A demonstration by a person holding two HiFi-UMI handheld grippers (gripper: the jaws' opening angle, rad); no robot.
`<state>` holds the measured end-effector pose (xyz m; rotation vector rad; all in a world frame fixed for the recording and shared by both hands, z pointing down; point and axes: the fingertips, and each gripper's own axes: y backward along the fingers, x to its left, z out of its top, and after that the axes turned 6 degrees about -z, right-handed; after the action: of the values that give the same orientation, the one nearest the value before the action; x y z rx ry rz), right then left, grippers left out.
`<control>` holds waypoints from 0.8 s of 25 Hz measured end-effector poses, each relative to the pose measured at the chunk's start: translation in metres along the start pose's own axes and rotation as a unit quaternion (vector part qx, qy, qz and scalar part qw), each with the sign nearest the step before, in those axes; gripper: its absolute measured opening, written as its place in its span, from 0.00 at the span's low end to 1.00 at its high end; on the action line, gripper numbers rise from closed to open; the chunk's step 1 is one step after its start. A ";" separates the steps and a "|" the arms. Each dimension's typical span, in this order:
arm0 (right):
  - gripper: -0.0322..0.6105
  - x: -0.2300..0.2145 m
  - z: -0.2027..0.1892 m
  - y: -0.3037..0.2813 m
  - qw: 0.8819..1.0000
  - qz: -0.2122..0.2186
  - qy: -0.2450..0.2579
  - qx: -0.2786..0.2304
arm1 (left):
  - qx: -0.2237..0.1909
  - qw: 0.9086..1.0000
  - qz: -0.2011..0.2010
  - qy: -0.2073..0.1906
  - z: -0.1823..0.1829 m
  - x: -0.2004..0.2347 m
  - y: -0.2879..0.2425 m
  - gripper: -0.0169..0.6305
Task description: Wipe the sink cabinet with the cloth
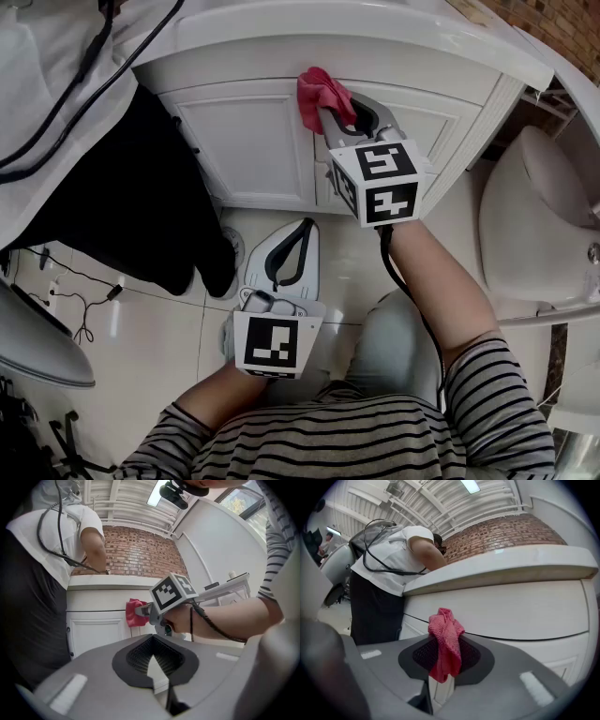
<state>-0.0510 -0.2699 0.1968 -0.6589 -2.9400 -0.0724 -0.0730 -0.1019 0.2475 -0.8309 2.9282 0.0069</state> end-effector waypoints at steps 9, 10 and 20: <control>0.18 -0.052 -0.009 0.015 0.999 -0.044 -0.010 0.005 | 0.006 1.000 -0.005 0.018 -0.003 0.004 -0.003 0.02; 0.18 -0.060 -0.010 0.020 0.999 -0.051 -0.009 0.005 | 0.007 1.000 -0.005 0.018 -0.003 0.005 -0.004 0.02; 0.18 -0.178 -0.036 0.097 0.986 -0.164 -0.027 0.023 | -0.019 1.000 0.005 0.003 0.018 0.007 -0.013 0.02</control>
<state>0.1544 -0.2602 0.2097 -0.1675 -3.0609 -0.0186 -0.0707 -0.1163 0.2288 -0.8238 2.9454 0.0616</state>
